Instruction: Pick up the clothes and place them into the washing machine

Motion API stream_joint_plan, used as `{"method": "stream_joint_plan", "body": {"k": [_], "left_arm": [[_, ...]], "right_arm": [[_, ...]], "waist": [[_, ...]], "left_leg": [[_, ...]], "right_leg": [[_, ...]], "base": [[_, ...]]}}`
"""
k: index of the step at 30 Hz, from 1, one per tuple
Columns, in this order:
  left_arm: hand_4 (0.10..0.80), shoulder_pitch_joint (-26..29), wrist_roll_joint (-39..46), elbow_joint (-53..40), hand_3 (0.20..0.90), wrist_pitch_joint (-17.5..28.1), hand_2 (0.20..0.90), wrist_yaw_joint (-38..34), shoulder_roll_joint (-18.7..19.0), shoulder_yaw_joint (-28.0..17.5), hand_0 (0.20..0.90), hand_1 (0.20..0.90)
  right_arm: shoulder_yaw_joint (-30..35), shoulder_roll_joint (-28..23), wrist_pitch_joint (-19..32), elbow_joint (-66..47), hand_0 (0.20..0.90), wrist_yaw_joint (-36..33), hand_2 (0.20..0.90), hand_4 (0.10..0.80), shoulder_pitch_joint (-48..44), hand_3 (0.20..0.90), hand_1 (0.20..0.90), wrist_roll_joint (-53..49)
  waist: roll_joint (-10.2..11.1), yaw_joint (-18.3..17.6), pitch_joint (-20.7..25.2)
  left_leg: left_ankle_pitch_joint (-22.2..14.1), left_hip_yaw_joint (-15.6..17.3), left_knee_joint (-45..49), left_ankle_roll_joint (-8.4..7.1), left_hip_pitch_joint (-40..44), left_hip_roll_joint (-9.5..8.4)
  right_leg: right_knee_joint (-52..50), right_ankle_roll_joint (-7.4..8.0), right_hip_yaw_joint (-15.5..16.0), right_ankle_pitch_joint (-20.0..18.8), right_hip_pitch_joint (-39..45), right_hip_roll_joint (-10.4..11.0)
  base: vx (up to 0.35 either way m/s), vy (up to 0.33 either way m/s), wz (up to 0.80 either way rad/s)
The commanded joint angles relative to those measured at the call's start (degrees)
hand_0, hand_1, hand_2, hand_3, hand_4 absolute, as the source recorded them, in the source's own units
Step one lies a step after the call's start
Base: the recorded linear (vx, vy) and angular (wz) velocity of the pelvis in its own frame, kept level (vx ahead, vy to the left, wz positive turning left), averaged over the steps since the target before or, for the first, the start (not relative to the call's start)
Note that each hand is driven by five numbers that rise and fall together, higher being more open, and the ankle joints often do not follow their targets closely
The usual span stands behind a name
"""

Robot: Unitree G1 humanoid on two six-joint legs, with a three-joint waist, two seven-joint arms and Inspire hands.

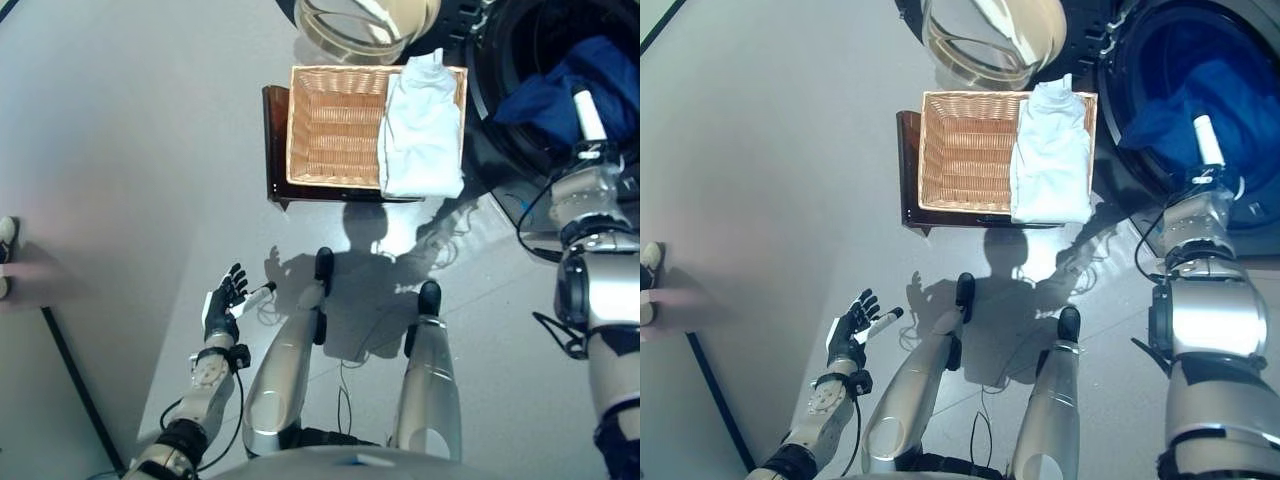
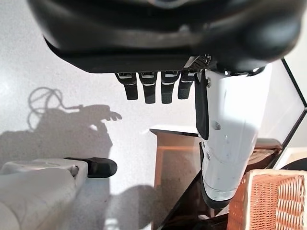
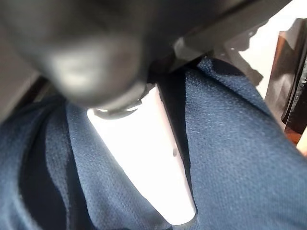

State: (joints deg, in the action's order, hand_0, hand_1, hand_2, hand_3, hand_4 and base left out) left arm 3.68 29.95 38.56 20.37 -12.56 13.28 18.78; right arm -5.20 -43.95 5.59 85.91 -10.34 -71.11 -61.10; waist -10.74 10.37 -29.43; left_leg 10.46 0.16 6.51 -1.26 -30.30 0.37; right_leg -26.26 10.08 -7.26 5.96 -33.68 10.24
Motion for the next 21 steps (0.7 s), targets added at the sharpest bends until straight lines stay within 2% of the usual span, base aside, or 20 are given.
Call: {"method": "stream_joint_plan", "body": {"k": [1,11,21], "left_arm": [[0.8,-1.2,0.9,-4.1,0.9,3.3,0.9,-0.1,2.5,0.5,0.9,0.9],[0.8,-1.1,0.9,-7.1,0.9,3.7,0.9,-0.2,3.4,1.3,0.9,0.9],[0.8,-0.2,1.2,-9.7,0.9,4.3,0.9,-1.0,3.4,0.9,0.9,0.9]], "right_arm": [[-6.9,-12.2,3.8,-5.5,0.2,0.1,0.2,0.3,-11.9,0.2,0.2,3.2],[-11.0,-14.0,3.5,-5.0,0.2,-1.1,0.2,0.3,-18.2,0.2,0.2,4.0],[-12.2,-14.3,4.2,-5.8,0.2,-1.4,0.2,0.3,-21.0,0.2,0.2,1.7]], "waist": [[-5.3,1.1,0.2],[-6.5,3.2,0.0],[-7.3,4.2,-0.1]], "left_leg": [[0.8,0.4,0.0,-4.23,-2.6,-0.98],[1.5,-0.2,-0.6,-4.44,-4.6,-1.51],[1.7,-0.2,-0.6,-4.63,-6.9,-2.0]], "right_leg": [[-1.2,-5.34,1.7,3.1,2.8,-2.0],[-2.1,-5.03,2.6,3.6,1.1,-1.2],[-3.3,-5.02,2.5,4.2,-1.7,-0.5]], "base": [[0.026,-0.004,0.08],[0.032,0.002,0.07],[0.034,0.014,0.06]]}}
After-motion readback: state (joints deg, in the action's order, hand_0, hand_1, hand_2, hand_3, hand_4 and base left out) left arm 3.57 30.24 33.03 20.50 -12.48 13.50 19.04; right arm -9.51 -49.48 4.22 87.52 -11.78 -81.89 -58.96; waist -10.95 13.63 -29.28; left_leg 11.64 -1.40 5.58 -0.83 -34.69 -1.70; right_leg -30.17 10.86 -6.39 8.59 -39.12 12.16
